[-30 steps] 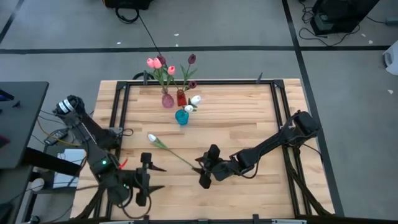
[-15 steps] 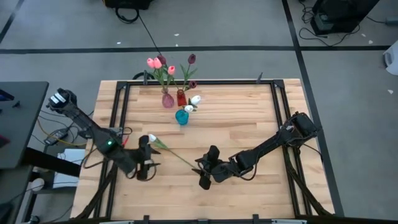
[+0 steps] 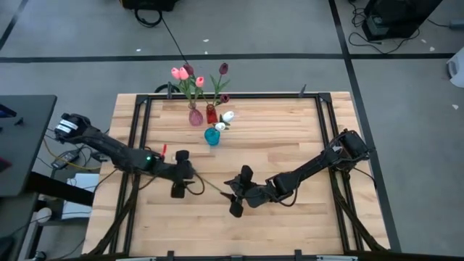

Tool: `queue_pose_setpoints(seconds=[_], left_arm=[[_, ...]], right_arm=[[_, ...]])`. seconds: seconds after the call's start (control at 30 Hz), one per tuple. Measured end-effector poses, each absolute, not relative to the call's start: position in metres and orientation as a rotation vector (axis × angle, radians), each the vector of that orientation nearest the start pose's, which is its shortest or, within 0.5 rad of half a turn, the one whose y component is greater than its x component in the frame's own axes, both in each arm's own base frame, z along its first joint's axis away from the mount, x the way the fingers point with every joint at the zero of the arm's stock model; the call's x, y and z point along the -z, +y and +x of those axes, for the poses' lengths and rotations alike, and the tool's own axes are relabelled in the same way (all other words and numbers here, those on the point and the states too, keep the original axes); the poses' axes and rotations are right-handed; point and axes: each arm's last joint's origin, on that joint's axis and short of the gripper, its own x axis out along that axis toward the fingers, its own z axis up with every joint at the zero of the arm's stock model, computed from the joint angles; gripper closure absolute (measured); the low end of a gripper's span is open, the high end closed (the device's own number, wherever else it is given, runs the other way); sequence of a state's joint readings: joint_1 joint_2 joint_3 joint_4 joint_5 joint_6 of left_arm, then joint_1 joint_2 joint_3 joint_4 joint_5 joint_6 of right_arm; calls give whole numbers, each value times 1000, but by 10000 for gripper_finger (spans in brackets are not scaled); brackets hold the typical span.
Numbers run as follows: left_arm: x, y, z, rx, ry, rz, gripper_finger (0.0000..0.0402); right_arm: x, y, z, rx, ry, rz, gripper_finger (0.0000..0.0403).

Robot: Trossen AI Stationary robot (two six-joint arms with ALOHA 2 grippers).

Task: Sort flowers into vase by color
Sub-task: Put the white flower into the blue vase

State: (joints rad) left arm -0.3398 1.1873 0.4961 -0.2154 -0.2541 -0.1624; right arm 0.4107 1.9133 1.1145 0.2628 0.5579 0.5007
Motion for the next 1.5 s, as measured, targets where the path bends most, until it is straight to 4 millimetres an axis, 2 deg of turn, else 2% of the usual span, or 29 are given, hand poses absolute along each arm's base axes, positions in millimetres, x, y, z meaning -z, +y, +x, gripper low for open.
queue_pose_setpoints(seconds=[0.17,0.5,0.6,0.73,0.93,1.0,1.07,1.27,1.5], left_arm=[[-151,-56,210,22,882,223,183],[-129,-47,217,42,991,347,184],[-127,-47,219,59,997,371,196],[-125,-48,220,94,1002,351,249],[-124,-49,219,138,1011,326,374],[-124,-49,219,142,1011,316,390],[-124,-49,219,132,1011,298,387],[-133,-51,219,119,1045,245,393],[-169,-66,235,117,1031,255,399]], right_arm=[[-172,147,375,252,416,231,188],[-174,146,376,271,392,217,188],[-176,147,377,266,369,229,188],[-179,147,378,257,348,220,188],[-181,149,378,251,322,213,188],[-181,150,378,247,320,215,188],[-181,152,377,244,321,214,188],[-183,158,375,227,306,229,188],[-175,157,375,255,338,227,188]])
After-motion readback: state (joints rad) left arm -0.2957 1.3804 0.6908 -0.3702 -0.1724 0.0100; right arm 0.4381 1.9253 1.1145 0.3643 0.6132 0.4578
